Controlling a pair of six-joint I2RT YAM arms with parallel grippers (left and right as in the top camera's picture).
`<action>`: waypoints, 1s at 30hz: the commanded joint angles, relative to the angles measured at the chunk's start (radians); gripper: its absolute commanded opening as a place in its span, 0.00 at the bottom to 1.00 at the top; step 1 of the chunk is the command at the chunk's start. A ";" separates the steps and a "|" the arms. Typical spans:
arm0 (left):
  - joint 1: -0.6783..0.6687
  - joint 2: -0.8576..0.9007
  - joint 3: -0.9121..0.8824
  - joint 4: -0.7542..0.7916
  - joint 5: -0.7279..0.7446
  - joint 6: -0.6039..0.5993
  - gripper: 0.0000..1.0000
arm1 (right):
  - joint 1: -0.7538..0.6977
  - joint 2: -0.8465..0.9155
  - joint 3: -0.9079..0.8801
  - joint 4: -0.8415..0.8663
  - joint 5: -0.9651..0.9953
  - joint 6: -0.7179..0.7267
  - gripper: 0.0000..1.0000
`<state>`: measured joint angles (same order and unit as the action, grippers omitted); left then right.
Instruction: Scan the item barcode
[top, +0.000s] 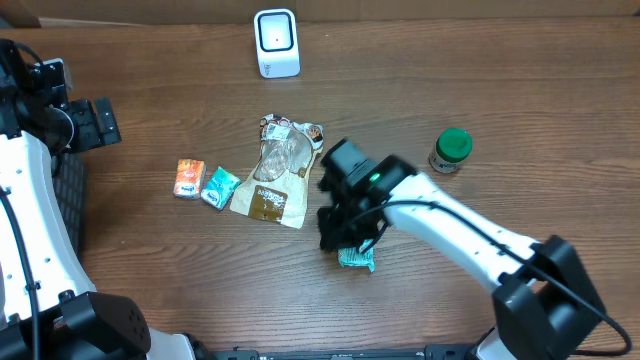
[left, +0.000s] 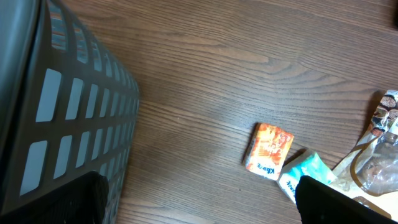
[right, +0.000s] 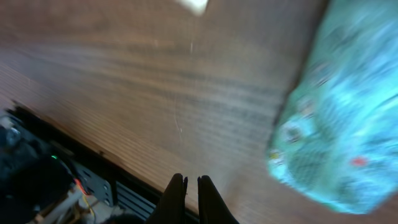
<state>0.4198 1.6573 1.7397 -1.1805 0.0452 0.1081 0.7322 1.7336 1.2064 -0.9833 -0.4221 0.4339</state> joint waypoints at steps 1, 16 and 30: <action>0.005 0.003 -0.004 0.003 -0.001 0.012 0.99 | 0.064 0.052 -0.030 0.002 0.029 0.094 0.06; 0.005 0.003 -0.004 0.003 -0.001 0.012 1.00 | -0.172 0.102 -0.045 0.000 0.304 0.071 0.06; 0.005 0.003 -0.004 0.003 -0.001 0.012 1.00 | -0.286 0.111 0.119 0.075 0.009 -0.072 0.16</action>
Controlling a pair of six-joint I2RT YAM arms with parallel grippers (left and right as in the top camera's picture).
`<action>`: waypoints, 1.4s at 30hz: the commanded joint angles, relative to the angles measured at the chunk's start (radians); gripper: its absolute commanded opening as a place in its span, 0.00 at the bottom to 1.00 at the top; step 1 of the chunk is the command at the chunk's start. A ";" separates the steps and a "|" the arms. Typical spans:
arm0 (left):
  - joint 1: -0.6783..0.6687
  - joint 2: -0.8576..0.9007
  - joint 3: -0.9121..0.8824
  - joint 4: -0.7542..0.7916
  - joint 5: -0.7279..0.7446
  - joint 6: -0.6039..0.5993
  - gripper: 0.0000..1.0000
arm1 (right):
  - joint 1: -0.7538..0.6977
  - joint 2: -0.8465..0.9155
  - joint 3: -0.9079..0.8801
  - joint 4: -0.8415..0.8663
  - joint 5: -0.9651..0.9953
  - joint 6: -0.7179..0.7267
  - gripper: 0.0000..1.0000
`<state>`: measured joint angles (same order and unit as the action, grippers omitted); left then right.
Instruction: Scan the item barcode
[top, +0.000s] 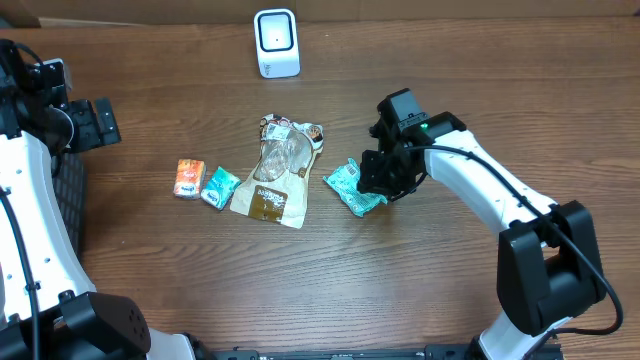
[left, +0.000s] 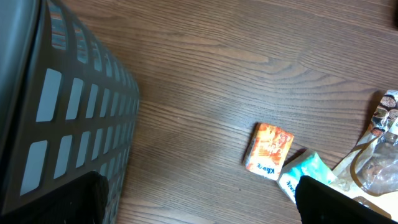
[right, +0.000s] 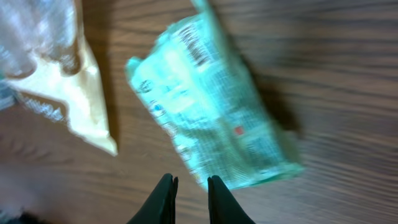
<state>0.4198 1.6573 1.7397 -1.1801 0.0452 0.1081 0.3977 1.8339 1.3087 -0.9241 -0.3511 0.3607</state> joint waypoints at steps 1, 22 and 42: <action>0.005 0.003 -0.004 0.003 -0.001 0.012 1.00 | 0.068 0.016 0.011 0.026 -0.061 0.002 0.16; 0.005 0.003 -0.004 0.003 -0.001 0.012 1.00 | 0.013 0.055 -0.074 0.074 0.125 0.023 0.15; 0.005 0.003 -0.004 0.003 -0.001 0.012 1.00 | -0.192 0.031 0.046 0.031 0.035 -0.233 0.66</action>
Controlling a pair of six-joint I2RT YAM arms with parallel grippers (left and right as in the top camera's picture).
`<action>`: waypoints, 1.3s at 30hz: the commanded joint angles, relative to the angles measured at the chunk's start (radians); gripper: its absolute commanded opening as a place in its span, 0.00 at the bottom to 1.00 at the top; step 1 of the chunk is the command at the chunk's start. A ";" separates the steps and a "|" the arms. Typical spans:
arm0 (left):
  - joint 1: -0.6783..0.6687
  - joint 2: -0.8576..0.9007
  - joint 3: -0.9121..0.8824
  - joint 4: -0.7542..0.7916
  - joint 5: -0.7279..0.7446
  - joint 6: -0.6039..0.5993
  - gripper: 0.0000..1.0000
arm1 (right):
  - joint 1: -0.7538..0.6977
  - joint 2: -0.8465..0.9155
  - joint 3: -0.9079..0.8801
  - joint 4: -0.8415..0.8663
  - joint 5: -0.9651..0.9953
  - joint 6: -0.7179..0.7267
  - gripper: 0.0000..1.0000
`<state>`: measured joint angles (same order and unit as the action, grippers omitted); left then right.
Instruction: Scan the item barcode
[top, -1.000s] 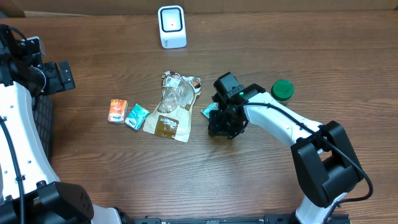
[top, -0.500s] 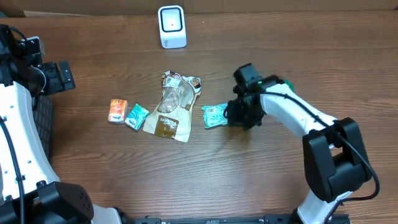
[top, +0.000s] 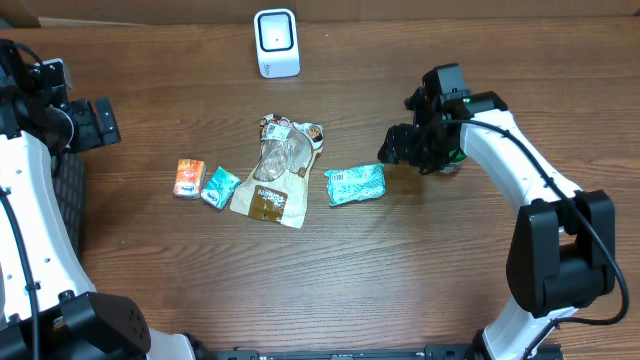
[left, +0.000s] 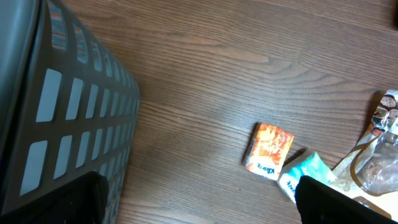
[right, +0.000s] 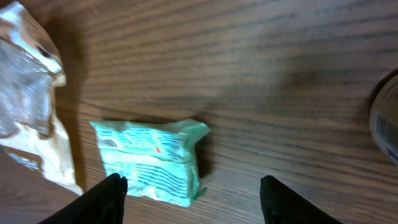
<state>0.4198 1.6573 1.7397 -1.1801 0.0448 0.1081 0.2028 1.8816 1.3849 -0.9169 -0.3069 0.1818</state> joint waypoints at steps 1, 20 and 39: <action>0.005 0.003 -0.004 0.003 0.000 0.012 1.00 | 0.003 -0.017 -0.037 0.033 -0.010 -0.057 0.66; 0.005 0.003 -0.004 0.003 0.000 0.012 1.00 | 0.003 0.127 -0.050 0.148 -0.092 -0.082 0.66; 0.005 0.003 -0.004 0.003 0.000 0.012 1.00 | 0.003 0.200 -0.050 0.129 -0.197 -0.083 0.65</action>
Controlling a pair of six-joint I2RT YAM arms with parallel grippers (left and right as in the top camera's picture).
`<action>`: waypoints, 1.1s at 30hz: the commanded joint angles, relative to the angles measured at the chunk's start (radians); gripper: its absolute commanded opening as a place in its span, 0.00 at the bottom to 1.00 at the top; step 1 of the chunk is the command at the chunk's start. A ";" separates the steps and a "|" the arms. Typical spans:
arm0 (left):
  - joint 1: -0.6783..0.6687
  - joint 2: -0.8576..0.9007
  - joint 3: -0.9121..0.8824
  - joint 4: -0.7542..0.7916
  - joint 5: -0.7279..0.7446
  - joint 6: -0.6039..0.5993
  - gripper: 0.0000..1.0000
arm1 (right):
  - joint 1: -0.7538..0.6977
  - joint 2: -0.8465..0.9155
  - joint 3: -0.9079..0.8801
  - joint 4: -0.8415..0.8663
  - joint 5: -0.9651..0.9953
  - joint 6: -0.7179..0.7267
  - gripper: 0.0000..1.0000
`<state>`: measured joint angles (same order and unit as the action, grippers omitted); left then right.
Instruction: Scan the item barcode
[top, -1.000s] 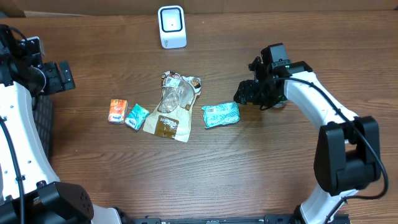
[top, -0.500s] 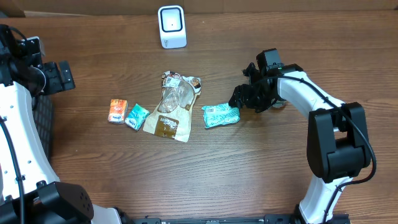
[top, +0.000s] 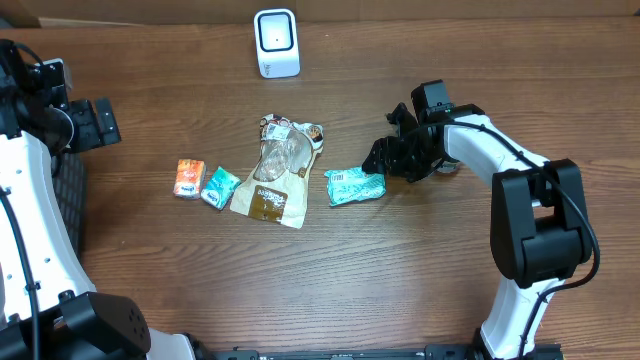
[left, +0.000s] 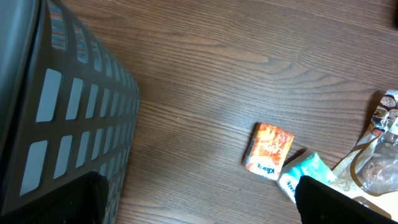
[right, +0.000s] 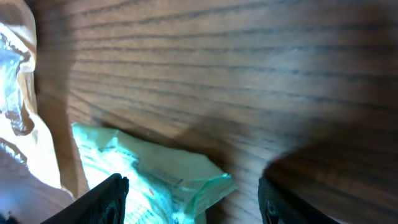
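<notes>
The teal packet (top: 355, 186) lies flat on the table, printed side up, to the right of a brown bag. In the right wrist view its crimped right end (right: 149, 180) sits low between the fingers. My right gripper (top: 385, 160) (right: 193, 202) is open just beyond that end, holding nothing. The white scanner (top: 277, 43) stands at the far edge of the table. My left gripper (top: 95, 122) (left: 202, 205) hangs open at the far left, away from everything.
A brown and clear bag (top: 275, 172), a small teal tissue pack (top: 219, 186) and an orange pack (top: 188, 177) lie in a row left of the packet. A dark slotted basket (left: 56, 106) stands at the left edge. My right arm covers the jar.
My right gripper, still open, has moved left and lower from beside the jar to the right end of the teal packet. The packet and the left arm have not moved.
First the packet lay near the table's front with my shut right gripper on top of it. Then it lay further back beside the brown bag, the jaws barely apart. Then the gripper stood open near the jar, and now it is at the packet's right end.
</notes>
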<state>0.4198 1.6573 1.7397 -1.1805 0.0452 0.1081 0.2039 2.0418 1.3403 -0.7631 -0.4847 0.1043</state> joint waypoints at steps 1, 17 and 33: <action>0.005 0.003 -0.004 0.003 -0.001 0.012 1.00 | 0.002 0.039 -0.006 -0.034 -0.023 -0.006 0.65; 0.005 0.003 -0.004 0.003 -0.001 0.012 1.00 | 0.004 0.042 -0.143 0.052 -0.084 0.026 0.12; 0.005 0.003 -0.004 0.003 -0.001 0.012 1.00 | -0.012 -0.205 -0.114 0.012 -0.205 0.025 0.04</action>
<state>0.4198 1.6573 1.7397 -1.1801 0.0448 0.1081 0.1982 1.9930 1.2186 -0.7460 -0.6708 0.1337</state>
